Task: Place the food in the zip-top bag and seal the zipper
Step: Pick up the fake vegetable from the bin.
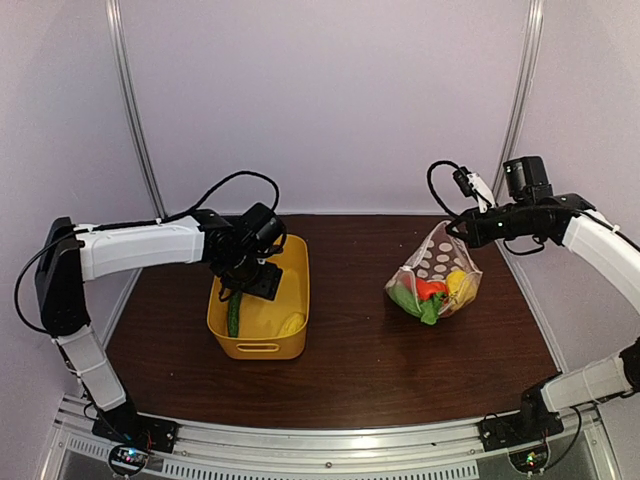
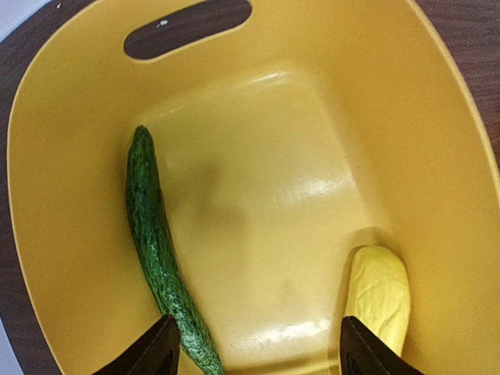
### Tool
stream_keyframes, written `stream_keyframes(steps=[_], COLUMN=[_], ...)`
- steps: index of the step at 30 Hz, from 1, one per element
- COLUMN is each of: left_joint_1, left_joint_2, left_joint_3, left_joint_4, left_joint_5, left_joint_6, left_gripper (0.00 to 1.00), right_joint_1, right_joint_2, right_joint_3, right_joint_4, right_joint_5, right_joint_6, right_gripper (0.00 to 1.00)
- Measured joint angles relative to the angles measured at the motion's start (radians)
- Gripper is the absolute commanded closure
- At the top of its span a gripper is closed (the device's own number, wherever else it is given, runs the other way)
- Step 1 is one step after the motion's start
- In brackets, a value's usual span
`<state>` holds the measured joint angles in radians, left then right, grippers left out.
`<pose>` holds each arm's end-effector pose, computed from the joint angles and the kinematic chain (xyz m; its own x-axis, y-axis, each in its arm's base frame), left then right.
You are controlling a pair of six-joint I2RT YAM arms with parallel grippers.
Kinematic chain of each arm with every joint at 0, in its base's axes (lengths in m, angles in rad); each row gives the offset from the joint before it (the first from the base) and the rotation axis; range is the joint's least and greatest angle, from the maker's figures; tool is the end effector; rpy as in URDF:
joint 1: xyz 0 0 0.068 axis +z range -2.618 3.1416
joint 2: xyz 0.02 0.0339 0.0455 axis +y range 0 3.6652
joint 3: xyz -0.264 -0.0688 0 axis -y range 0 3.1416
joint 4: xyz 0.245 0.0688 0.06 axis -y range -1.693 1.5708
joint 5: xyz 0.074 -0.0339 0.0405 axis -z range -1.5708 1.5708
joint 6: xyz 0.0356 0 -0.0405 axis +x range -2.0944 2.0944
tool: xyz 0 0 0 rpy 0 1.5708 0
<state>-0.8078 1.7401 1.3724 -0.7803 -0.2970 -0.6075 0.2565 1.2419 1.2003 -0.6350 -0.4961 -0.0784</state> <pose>0.2556 -0.2523 0.2431 -0.8646 0.1144 -0.4892 0.1396 0.9901 -0.0151 0.2512 0.0834 0.3472 -0.5582 -0.2176 -0.8007 -0.6278 0.7418 0.2361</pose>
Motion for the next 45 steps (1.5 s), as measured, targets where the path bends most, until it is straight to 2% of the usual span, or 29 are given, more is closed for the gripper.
stream_keyframes(steps=[14,22,32,39,42,45], left_joint_1=[0.114,0.124,0.125,0.125,0.125,0.125], left_joint_2=[0.121,0.216,0.219,0.174,0.137,0.073], left_joint_3=[-0.090,-0.087,-0.092,-0.122,-0.129,-0.142], left_joint_4=[0.075,0.106,0.156,0.155,0.154,0.151], left_joint_5=[-0.021,-0.080,-0.062,-0.038,-0.026,-0.014], left_joint_6=[-0.050,-0.050,-0.045,-0.032,-0.027,-0.025], left_gripper=[0.28,0.28,0.46,0.69,0.75,0.89], right_joint_1=[0.000,0.000,0.000,0.000,0.000,0.000], right_joint_2=[-0.011,-0.019,-0.026,-0.026,-0.026,-0.026], right_joint_3=[-0.026,-0.036,-0.040,-0.040,-0.040,-0.040], right_joint_4=[0.026,0.027,0.027,0.027,0.027,0.026], right_joint_5=[-0.031,-0.042,-0.045,-0.045,-0.045,-0.045], right_joint_6=[0.004,0.004,0.004,0.004,0.003,0.003], right_gripper=[1.00,1.00,1.00,1.00,1.00,1.00])
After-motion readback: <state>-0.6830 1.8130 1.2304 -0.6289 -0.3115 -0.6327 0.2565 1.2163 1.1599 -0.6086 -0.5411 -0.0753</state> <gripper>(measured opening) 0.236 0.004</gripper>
